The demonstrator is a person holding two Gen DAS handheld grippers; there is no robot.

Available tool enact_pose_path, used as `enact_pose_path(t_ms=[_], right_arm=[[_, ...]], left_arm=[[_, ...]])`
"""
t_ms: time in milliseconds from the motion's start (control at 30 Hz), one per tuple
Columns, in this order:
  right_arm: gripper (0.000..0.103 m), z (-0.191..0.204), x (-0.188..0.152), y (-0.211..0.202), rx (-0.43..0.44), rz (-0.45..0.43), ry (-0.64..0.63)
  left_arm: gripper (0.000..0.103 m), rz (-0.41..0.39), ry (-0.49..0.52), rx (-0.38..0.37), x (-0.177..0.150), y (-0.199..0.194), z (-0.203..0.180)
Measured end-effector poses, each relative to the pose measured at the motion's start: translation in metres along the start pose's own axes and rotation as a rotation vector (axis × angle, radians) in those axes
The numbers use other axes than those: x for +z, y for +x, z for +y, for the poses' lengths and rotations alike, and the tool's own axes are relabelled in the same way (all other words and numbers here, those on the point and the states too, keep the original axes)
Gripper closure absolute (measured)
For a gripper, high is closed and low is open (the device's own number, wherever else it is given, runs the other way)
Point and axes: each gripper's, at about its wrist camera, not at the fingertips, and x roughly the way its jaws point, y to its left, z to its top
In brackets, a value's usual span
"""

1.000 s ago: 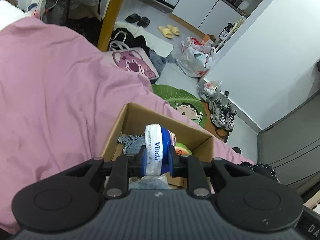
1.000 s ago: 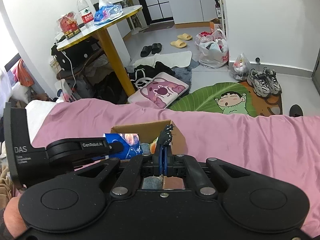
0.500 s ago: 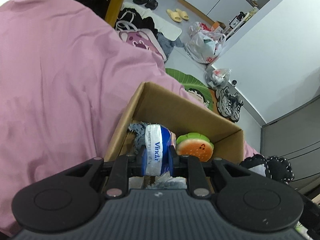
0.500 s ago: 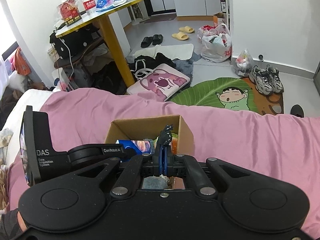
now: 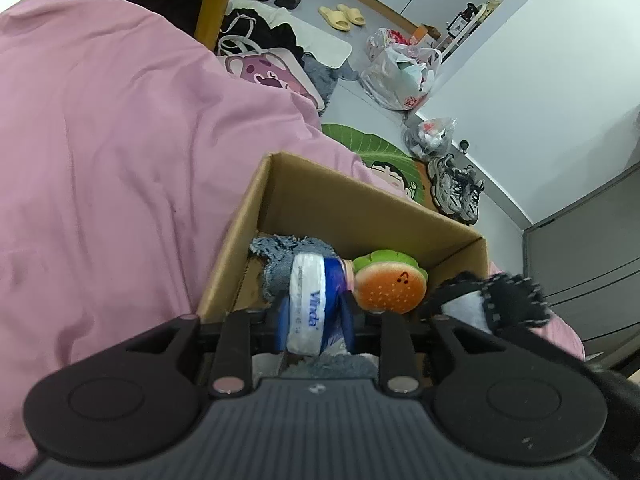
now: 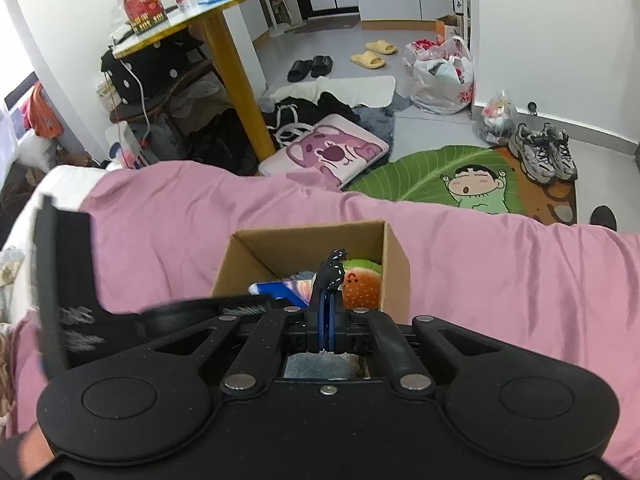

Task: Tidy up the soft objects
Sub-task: 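Lower the tissue pack and patch into the box and open both grippers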

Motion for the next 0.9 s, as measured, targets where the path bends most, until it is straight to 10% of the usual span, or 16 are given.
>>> enact_pose_path(t_ms=[467,900], right_arm=[[0.093,-0.002,-0.01,-0.009,-0.008,-0.011,0.026],[0.076,-0.032,-0.026,-0.041,0.051,-0.041,0.118]], left_arm=[[0.031,-0.023,0.066,0.057,0.011,-0.046,-0.011],[0.026,-0.025,0.187,0.145,-0.01,-0.076,-0.041]])
